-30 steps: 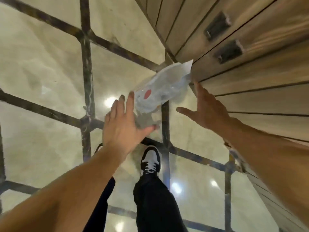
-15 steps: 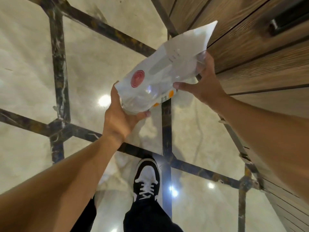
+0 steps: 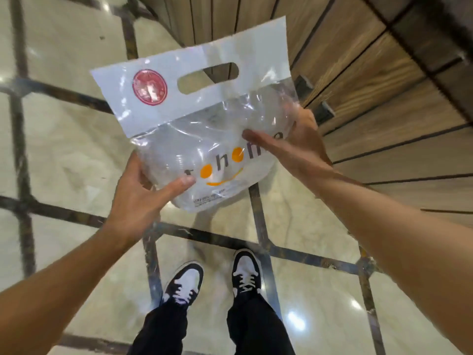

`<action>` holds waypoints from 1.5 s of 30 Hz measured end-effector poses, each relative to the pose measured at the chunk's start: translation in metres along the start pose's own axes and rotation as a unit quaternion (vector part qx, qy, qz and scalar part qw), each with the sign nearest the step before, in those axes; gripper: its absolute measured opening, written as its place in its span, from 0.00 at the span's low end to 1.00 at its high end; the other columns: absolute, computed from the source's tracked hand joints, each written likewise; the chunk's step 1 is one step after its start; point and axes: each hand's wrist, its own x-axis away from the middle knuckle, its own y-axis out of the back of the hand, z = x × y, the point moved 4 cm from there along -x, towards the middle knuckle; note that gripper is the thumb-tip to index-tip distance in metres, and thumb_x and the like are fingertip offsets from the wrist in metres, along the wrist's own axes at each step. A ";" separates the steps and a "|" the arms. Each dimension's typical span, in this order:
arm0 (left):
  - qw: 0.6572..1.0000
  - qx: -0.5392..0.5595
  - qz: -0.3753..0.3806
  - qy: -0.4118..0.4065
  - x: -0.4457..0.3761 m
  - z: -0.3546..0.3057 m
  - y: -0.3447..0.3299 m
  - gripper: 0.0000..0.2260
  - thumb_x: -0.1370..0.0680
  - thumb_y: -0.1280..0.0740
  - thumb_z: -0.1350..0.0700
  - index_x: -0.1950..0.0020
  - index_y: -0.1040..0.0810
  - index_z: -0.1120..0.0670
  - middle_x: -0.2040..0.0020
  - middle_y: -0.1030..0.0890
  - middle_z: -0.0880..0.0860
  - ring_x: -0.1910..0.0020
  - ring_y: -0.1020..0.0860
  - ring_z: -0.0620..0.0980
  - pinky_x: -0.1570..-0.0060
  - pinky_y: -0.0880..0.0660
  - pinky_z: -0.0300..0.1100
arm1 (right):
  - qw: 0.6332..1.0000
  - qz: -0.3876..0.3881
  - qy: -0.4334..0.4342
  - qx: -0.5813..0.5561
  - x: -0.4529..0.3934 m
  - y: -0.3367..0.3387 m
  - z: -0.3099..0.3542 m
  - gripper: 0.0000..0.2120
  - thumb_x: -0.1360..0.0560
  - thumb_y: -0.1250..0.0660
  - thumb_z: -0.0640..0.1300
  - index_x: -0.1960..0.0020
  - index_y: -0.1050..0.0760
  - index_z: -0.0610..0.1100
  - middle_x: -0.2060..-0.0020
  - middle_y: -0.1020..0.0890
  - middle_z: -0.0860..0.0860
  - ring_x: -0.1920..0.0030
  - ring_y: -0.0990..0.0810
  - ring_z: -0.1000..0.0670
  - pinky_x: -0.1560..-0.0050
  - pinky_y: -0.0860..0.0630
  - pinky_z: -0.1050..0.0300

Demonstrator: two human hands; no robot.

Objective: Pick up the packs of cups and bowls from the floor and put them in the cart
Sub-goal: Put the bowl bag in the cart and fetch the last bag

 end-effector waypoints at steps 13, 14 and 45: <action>0.961 0.071 0.006 -0.269 0.058 -0.424 0.113 0.27 0.21 0.31 0.45 0.31 0.28 0.63 0.46 0.20 0.47 0.56 0.21 0.29 0.52 0.27 0.28 | 0.966 -0.183 0.105 -0.149 0.135 0.226 0.351 0.30 0.36 0.24 0.65 0.37 0.31 0.64 0.45 0.16 0.64 0.44 0.16 0.60 0.40 0.19 0.53; 0.954 0.071 0.004 -0.290 0.069 -0.459 0.113 0.27 0.21 0.32 0.46 0.31 0.28 0.65 0.48 0.21 0.48 0.56 0.22 0.28 0.53 0.28 0.26 | 0.961 -0.205 0.114 -0.147 0.148 0.251 0.376 0.29 0.35 0.25 0.65 0.38 0.32 0.66 0.46 0.16 0.66 0.46 0.16 0.62 0.41 0.19 0.54; 0.703 0.085 0.538 -0.458 0.806 -0.705 -0.267 0.37 0.31 0.40 0.24 0.41 0.19 0.54 0.49 0.17 0.49 0.50 0.20 0.51 0.54 0.31 0.46 | 0.594 -0.778 -0.199 0.048 0.940 0.611 0.390 0.50 0.35 0.42 0.82 0.20 0.44 0.58 0.28 0.23 0.50 0.32 0.23 0.40 0.37 0.26 0.42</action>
